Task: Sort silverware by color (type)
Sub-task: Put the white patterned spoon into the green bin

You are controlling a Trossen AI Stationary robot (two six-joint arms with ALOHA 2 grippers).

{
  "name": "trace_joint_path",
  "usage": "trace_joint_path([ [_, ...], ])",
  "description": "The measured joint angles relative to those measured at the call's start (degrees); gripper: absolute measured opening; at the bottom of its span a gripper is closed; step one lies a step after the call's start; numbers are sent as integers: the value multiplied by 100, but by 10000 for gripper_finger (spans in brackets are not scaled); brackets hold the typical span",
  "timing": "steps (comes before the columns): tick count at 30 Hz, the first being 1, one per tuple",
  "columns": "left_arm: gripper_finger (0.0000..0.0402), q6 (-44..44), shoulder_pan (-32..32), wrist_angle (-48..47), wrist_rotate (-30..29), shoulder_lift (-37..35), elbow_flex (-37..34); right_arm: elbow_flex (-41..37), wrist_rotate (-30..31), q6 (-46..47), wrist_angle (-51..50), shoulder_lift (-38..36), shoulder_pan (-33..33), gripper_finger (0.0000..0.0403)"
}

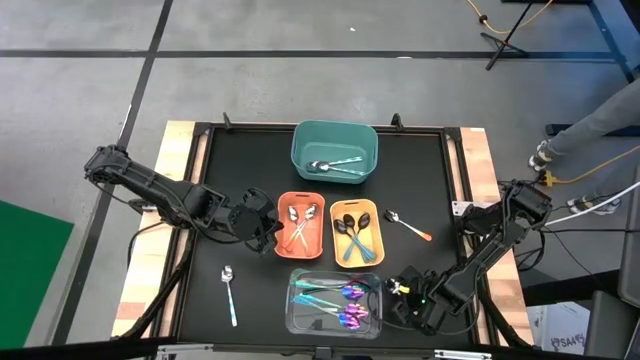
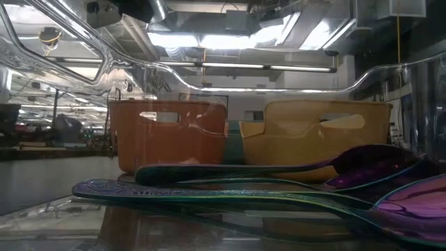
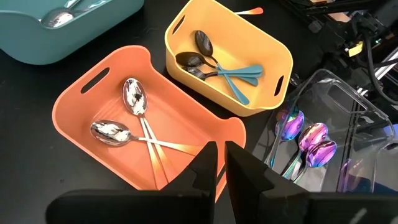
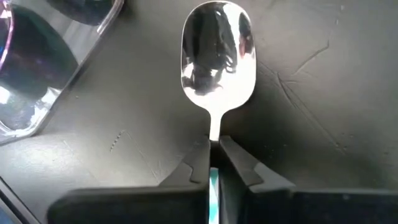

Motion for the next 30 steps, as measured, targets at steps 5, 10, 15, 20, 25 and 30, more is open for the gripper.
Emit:
trace_joint_path([
  [5,25,-1,1,0,0,0,0,-1,0,25,-7,-39,0,5],
  [10,25,-1,1,0,0,0,0,-28,30,38,-260,-306,-9,4],
  [15,25,1,0,-1,-2,0,0,-27,123,40,-714,-718,-11,3],
  [20,25,-1,-1,0,-84,0,0,-26,186,40,-1239,-1174,-11,2],
  [25,25,0,1,0,-288,0,0,-22,270,-48,-1845,-1757,-175,1],
  [30,25,-1,0,0,-315,0,0,-20,274,-854,-2265,-2401,-670,1],
])
